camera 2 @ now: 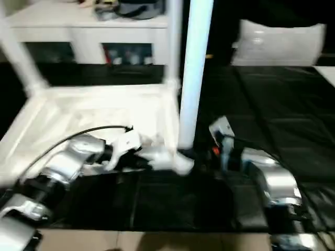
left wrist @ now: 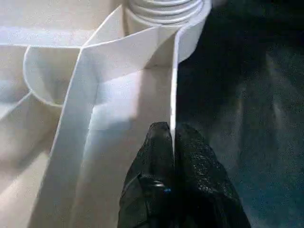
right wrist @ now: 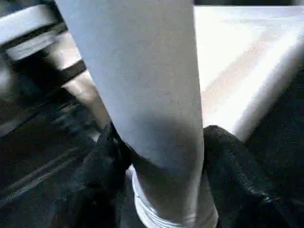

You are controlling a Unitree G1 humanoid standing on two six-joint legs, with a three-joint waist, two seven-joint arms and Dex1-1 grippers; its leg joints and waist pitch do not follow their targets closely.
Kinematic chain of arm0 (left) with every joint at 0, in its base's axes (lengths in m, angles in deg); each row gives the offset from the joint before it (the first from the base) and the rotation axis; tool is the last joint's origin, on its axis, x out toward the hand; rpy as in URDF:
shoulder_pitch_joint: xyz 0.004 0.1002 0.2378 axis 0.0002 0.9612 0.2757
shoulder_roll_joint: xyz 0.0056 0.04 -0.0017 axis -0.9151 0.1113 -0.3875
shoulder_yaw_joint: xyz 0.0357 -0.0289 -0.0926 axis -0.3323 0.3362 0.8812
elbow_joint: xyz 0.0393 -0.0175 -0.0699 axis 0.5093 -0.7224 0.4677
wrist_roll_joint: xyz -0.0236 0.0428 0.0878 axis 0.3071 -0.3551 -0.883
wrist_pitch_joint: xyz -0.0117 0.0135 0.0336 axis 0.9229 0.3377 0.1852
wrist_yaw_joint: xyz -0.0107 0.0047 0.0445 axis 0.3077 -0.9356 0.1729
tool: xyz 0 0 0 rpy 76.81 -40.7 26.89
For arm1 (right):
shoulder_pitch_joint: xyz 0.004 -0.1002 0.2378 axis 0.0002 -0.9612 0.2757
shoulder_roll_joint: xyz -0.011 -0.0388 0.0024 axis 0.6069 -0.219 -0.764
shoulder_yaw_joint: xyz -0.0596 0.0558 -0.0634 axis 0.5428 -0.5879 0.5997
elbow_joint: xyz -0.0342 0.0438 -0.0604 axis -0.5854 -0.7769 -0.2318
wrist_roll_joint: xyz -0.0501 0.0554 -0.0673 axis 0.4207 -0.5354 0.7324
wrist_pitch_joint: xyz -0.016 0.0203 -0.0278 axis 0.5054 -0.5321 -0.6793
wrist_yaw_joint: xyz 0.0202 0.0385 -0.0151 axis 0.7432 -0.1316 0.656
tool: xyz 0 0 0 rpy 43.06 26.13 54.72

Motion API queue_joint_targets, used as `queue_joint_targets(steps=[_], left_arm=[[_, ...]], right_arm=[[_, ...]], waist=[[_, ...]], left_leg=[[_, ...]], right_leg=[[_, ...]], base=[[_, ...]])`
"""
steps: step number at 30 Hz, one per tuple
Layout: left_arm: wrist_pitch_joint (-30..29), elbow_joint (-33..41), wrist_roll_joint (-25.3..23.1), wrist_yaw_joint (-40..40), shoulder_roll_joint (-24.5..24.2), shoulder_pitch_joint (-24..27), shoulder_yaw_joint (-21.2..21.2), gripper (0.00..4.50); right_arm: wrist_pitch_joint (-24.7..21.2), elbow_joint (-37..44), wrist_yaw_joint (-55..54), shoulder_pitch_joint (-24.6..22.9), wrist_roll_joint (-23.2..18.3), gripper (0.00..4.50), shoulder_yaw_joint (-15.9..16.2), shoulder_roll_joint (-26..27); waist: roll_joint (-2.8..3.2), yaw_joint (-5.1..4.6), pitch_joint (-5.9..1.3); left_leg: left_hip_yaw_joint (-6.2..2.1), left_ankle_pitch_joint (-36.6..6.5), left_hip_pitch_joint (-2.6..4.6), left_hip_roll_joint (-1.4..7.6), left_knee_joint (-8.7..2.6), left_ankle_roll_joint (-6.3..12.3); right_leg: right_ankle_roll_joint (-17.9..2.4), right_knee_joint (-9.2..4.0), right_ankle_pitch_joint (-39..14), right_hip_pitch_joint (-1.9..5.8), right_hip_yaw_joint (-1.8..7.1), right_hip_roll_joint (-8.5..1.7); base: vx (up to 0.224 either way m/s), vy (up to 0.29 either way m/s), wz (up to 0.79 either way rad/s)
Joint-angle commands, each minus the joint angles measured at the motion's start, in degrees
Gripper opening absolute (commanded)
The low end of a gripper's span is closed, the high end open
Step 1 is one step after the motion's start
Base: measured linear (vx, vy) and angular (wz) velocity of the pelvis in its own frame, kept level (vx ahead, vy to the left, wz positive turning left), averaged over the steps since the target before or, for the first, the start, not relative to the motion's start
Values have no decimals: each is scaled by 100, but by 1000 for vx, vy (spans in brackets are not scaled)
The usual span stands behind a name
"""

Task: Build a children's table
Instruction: Rotate leg to tighten

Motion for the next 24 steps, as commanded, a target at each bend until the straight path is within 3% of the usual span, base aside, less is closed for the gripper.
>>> queue_joint_targets(steps=[1,3,5,10,17,18,19,24], left_arm=[[-303,153,104,530,426,-21,-1,0],[-468,-79,57,1265,847,-169,195,0],[-454,-205,8,1581,1035,-259,251,0],[-341,-70,-59,1380,984,-224,109,0],[93,-61,-126,897,540,-118,-11,0],[564,-105,-89,419,257,-52,-113,0],[678,-128,-62,193,131,-49,-142,0],[1208,-162,17,-537,-228,-57,-283,0]], right_arm=[[-191,-112,-754,204,122,204,184,430],[-101,-380,-1561,362,303,204,66,826],[119,-455,-1564,379,228,257,50,959],[201,-325,-1269,270,61,299,35,970],[459,-180,-510,143,-69,353,-120,438],[636,-151,113,100,-155,361,-129,-27],[730,-150,445,74,-120,383,-64,-297],[1020,-94,1297,-12,-65,395,109,-868]], waist=[[-92,12,-293],[-85,-62,-297],[-98,-47,-314],[-75,22,-351],[-58,51,-355],[-56,73,-348],[-66,78,-354],[-62,177,-348]], left_leg=[[-195,-547,-26,378,-408,206],[-175,-451,-34,326,-389,280],[-151,-330,-48,300,-376,410],[-188,58,-83,387,-373,701],[-187,5,-82,404,-362,738],[-188,-51,-83,400,-360,777],[-173,-64,-88,400,-351,806],[-164,-68,-78,408,-345,812]], right_leg=[[8,-606,-2388,304,378,-615],[-68,-603,-2303,301,384,-602],[-62,-592,-2157,315,406,-592],[-270,-437,-1246,336,458,-614],[-393,-410,-1125,347,467,-629],[-364,-434,-1198,345,454,-630],[-330,-411,-1178,349,468,-613],[-263,-417,-1329,327,458,-606]], base=[[0,0,0],[0,0,0],[0,0,0],[0,0,0],[0,0,0],[0,0,0],[0,0,0],[0,0,0]])
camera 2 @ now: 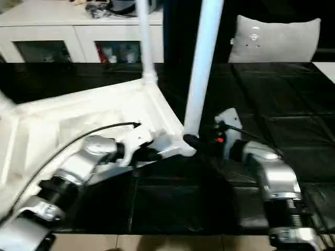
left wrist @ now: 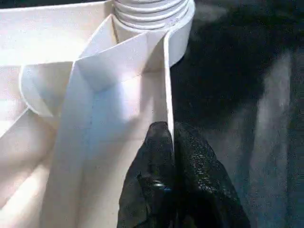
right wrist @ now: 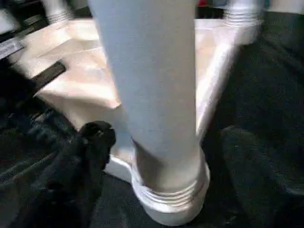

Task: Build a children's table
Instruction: Rotate leg to tighten

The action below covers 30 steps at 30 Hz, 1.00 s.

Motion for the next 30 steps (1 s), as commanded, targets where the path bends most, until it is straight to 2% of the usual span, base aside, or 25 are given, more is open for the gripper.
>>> queue_joint_targets(steps=[1,3,5,7,8,10,11,12,13,17,25,30], left_arm=[[473,54,53,-711,-193,-31,-245,0],[593,66,79,-978,-312,-28,-311,0],[683,89,87,-1214,-424,-20,-381,0],[851,106,72,-1513,-577,-12,-492,0],[978,78,58,-1667,-641,-25,-551,0],[1150,24,19,-1853,-717,-58,-638,0],[1172,15,7,-1869,-723,-66,-653,0],[1225,-13,-8,-1952,-731,-90,-689,0],[1261,-36,-13,-2010,-735,-108,-711,0],[1458,-157,-65,-2127,-739,-201,-793,0],[1601,-367,-33,-2148,-660,-292,-778,0],[1211,-231,160,-1963,-538,-183,-601,0]], right_arm=[[212,163,698,-35,-42,395,140,-293],[276,202,1067,-80,-54,395,245,-454],[352,254,1348,-122,-61,395,338,-561],[436,310,1637,-155,-116,379,450,-659],[473,302,1808,-161,-147,379,529,-718],[540,302,2070,-177,-185,345,671,-796],[546,311,2116,-183,-187,345,701,-802],[553,343,2216,-198,-194,338,764,-810],[557,358,2276,-203,-198,328,800,-813],[481,395,2491,-219,-175,291,966,-789],[400,363,2647,-220,-273,227,1074,-815],[96,546,2476,-326,-483,206,953,-715]], waist=[[-86,53,-361],[-77,84,-367],[-78,156,-371],[-78,175,-370],[-114,180,-368],[-94,194,-359],[-94,200,-356],[-125,205,-345],[-126,213,-348],[-122,245,-357],[-115,297,-376],[-126,304,-365]], left_leg=[[-167,-23,-13,438,-319,761],[-178,24,-10,463,-316,781],[-173,29,2,476,-306,810],[-174,46,-8,484,-308,801],[-168,-2,0,484,-311,783],[-167,-63,-4,481,-321,759],[-164,-98,-8,473,-320,740],[-158,-148,0,471,-330,725],[-154,-159,-1,467,-326,709],[-167,-102,13,490,-330,667],[-165,-5,5,487,-316,655],[-166,-42,3,493,-326,625]], right_leg=[[-280,-397,-1237,359,470,-609],[-333,-373,-1127,353,473,-612],[-408,-348,-1027,340,482,-627],[-472,-333,-962,343,483,-635],[-464,-344,-1042,340,483,-636],[-443,-360,-1192,343,485,-643],[-415,-372,-1264,348,485,-637],[-384,-389,-1394,343,482,-637],[-365,-395,-1442,346,484,-640],[-348,-382,-1401,330,492,-638],[-367,-354,-1209,340,497,-646],[-367,-369,-1319,345,493,-653]], base=[[0,0,0],[0,0,0],[0,0,0],[0,0,0],[0,0,0],[0,0,0],[0,0,0],[0,0,0],[0,0,0],[0,0,0],[0,0,0],[0,0,0]])
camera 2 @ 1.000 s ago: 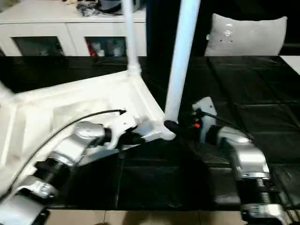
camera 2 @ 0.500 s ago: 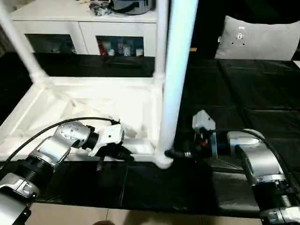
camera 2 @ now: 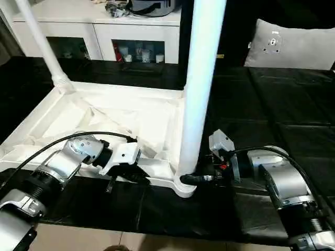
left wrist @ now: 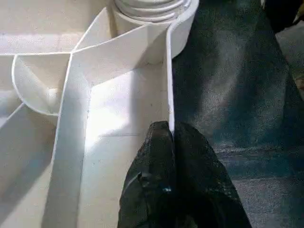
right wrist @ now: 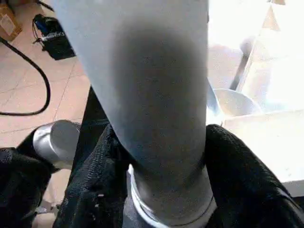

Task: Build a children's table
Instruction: Rotate leg to tighten

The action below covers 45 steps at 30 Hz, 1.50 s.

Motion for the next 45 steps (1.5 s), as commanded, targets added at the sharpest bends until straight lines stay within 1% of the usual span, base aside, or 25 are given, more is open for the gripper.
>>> queue_joint_targets(steps=[1,3,5,6,9,10,11,12,13,14,15,16,22,26,27,30,31,33,34,35,36,39,42,44,45], left_arm=[[-404,192,32,293,169,51,66,0],[-807,339,101,565,309,116,171,0],[-988,397,113,693,363,143,213,0],[-1186,437,113,923,468,162,283,0],[-1802,503,24,1803,869,169,482,0],[-1947,471,-41,2100,1010,139,522,0],[-2144,378,-127,2638,1290,69,626,0],[-2255,373,-154,2829,1400,50,676,0],[-2255,373,-154,2829,1400,50,676,0],[-2359,259,-182,3289,1623,-28,818,0],[-2398,216,-189,3457,1708,-60,866,0],[-2404,186,-197,3596,1780,-78,898,0],[-2404,421,-289,3554,1783,38,816,0],[-2001,501,-310,3193,1525,154,649,0],[-1841,519,-301,3003,1400,189,590,0],[-1523,536,-307,2564,1101,241,461,0],[-1463,544,-322,2386,968,253,411,0],[-1416,553,-328,2233,872,259,374,0],[-1193,585,-324,1798,632,275,263,0],[-1122,594,-323,1661,555,277,225,0],[-1022,598,-318,1535,489,278,189,0],[-622,614,-225,1050,269,298,78,0],[-359,626,-165,621,93,289,-14,0],[-315,634,-163,430,18,265,-76,0],[-271,617,-156,308,-21,236,-110,0]], right_arm=[[-423,333,-296,-57,-357,204,-83,252],[-770,343,-979,3,-422,202,-273,598],[-848,341,-1226,20,-404,202,-323,718],[-866,283,-1593,65,-257,202,-341,873],[-966,-132,-3068,315,331,201,-446,1465],[-1002,-312,-3556,407,487,201,-505,1666],[-1176,-585,-4365,552,706,201,-617,2016],[-1229,-649,-4576,587,752,201,-641,2127],[-1229,-649,-4576,587,752,201,-641,2127],[-1161,-747,-4829,622,756,201,-699,2304],[-1129,-787,-4938,636,699,201,-765,2396],[-1096,-808,-4962,643,620,254,-810,2466],[-1022,-583,-4803,539,530,300,-900,2562],[-829,-457,-4315,452,463,333,-880,2179],[-751,-424,-4051,415,438,354,-881,1980],[-546,-359,-3376,327,420,366,-824,1506],[-481,-324,-3069,281,425,390,-774,1283],[-417,-326,-2902,266,452,402,-749,1142],[-280,-321,-2426,236,486,418,-664,797],[-220,-303,-2228,216,488,418,-625,680],[-169,-251,-2002,180,473,418,-570,564],[-46,-207,-1380,131,383,418,-415,235],[61,-227,-919,143,303,383,-326,55],[6,-137,-638,120,227,378,-250,-51],[-76,-71,-422,116,123,364,-197,-126]], waist=[[-102,-34,-361],[-106,-67,-351],[-105,-111,-331],[-105,-126,-324],[-115,-345,-301],[-136,-396,-305],[-120,-476,-302],[-126,-551,-294],[-123,-562,-303],[-134,-579,-305],[-124,-573,-310],[-141,-575,-310],[-113,-552,-310],[-123,-520,-325],[-126,-503,-324],[-130,-453,-337],[-133,-442,-339],[-116,-425,-333],[-124,-405,-332],[-127,-392,-340],[-112,-358,-344],[-130,-298,-339],[-122,-259,-341],[-124,-223,-345],[-163,-187,-344]], left_leg=[[-163,-50,6,482,-359,594],[-173,-60,7,492,-372,530],[-155,-232,22,444,-386,427],[-150,-277,18,427,-391,395],[-179,-407,-14,380,-411,181],[-184,-402,-11,377,-415,162],[-184,-432,13,366,-403,157],[-181,-411,-16,335,-397,187],[-164,-407,15,327,-386,201],[-148,-373,3,293,-375,296],[-139,-307,12,300,-378,362],[-145,-285,1,313,-384,422],[-164,-379,16,358,-404,468],[-165,-315,-9,363,-400,551],[-163,-254,-12,360,-397,590],[-159,-118,-28,366,-380,690],[-159,-119,-22,373,-380,708],[-159,-123,-17,389,-380,703],[-159,-161,-5,398,-378,701],[-168,-144,-13,416,-380,696],[-162,-106,3,438,-369,710],[-159,-123,-11,449,-365,759],[-151,-147,-4,446,-363,732],[-153,-93,5,463,-364,737],[-147,-80,0,469,-365,758]], right_leg=[[-346,-393,-1378,335,485,-649],[-351,-400,-1453,330,476,-644],[-263,-470,-1824,328,461,-651],[-222,-490,-1950,334,452,-646],[-51,-555,-2300,358,390,-619],[-29,-568,-2305,361,386,-619],[-44,-586,-2339,342,381,-620],[-53,-601,-2333,363,372,-605],[-44,-612,-2344,343,383,-599],[-32,-621,-2349,354,394,-602],[-37,-614,-2279,339,403,-587],[-26,-609,-2217,347,401,-579],[-41,-590,-2085,339,419,-599],[-66,-546,-1847,364,446,-605],[-81,-536,-1764,364,444,-601],[-133,-484,-1506,368,452,-600],[-138,-479,-1504,371,449,-597],[-186,-480,-1536,358,448,-602],[-202,-486,-1574,350,443,-601],[-197,-462,-1544,368,451,-608],[-232,-447,-1449,340,473,-612],[-292,-417,-1349,342,471,-619],[-327,-424,-1426,337,470,-625],[-359,-411,-1373,333,476,-621],[-373,-394,-1393,339,484,-632]], base=[[0,0,0],[0,0,0],[0,0,0],[0,0,0],[0,0,0],[0,0,0],[0,0,0],[0,0,0],[0,0,0],[0,0,0],[0,0,0],[0,0,0],[0,0,0],[0,0,0],[0,0,0],[0,0,0],[0,0,0],[0,0,0],[0,0,0],[0,0,0],[0,0,0],[0,0,0],[0,0,0],[0,0,0],[0,0,0]])
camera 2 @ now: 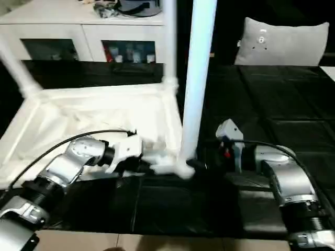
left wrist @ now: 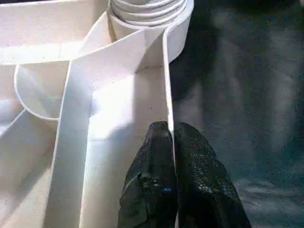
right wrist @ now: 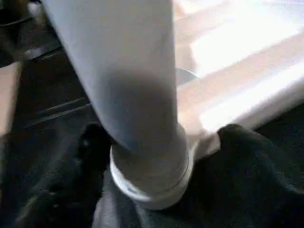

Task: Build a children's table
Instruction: Rotate leg to tighten

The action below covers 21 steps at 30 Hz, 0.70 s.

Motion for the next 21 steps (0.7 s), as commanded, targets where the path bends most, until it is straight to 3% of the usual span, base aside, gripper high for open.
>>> queue_joint_targets(steps=[1,8,15,18,21], left_arm=[[148,118,-61,-322,-35,-50,-235,0],[513,-45,-53,-795,-161,-162,-363,0],[567,-125,-60,-714,-96,-170,-357,0],[455,-100,-8,-614,-30,-133,-292,0],[-188,56,139,-232,193,-77,-90,0]], right_arm=[[-29,168,242,-19,-136,348,62,-105],[-153,330,864,-12,-334,285,275,-203],[-174,408,867,-69,-356,221,372,-186],[-253,488,864,-115,-409,207,374,-173],[-480,710,554,-195,-583,200,231,34]], waist=[[-122,-13,-346],[-137,13,-340],[-149,30,-344],[-162,40,-340],[-186,54,-344]], left_leg=[[-152,-77,3,477,-343,760],[-156,-117,7,480,-348,663],[-156,-57,-7,468,-345,634],[-147,-99,-2,456,-347,601],[-149,4,-1,480,-347,610]], right_leg=[[-373,-387,-1398,333,489,-635],[-338,-402,-1477,328,488,-637],[-302,-393,-1462,339,483,-633],[-250,-415,-1575,345,483,-632],[-259,-393,-1470,344,496,-639]], base=[[0,0,0],[0,0,0],[0,0,0],[0,0,0],[0,0,0]])
